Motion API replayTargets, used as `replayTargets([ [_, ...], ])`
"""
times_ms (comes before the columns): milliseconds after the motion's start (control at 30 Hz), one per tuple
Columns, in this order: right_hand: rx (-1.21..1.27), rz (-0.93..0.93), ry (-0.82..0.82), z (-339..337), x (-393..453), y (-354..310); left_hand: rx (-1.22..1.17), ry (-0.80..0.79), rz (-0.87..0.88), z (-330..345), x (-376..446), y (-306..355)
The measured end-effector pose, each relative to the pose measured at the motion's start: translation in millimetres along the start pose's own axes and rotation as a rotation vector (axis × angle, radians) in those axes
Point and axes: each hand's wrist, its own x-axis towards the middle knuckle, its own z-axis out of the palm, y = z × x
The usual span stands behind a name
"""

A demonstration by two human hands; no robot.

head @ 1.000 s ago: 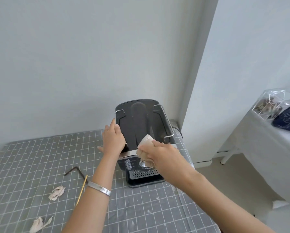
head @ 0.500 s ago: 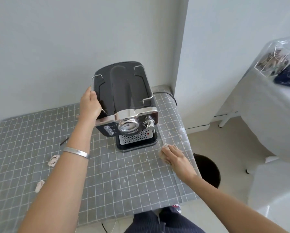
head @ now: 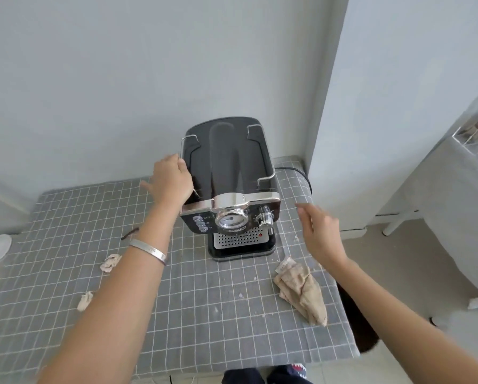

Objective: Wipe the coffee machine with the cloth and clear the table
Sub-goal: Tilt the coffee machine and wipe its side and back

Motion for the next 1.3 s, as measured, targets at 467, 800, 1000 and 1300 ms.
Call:
replayTargets([
  [467,-0.058,0.359,-0.292,-12.1,151.3,-120.6,-0.476,-0.308,-0.189,-26.1,40.3,1.3],
  [800,0.434,0.539,-0.168,-12.8,114.9,-129.1,-0.408,-0.42,-0.114,-21.9,90.9,15.6],
  [1000,0.758,0.582,-0.057,-3.8,70.2,-153.6,-0.299,-0.433,0.13,-18.6,114.1,44.1],
  [1300,0.949,0.678,0.046,22.7,34.5,-161.2,-0.1,-0.435,0.41,5.0,110.8,77.1],
])
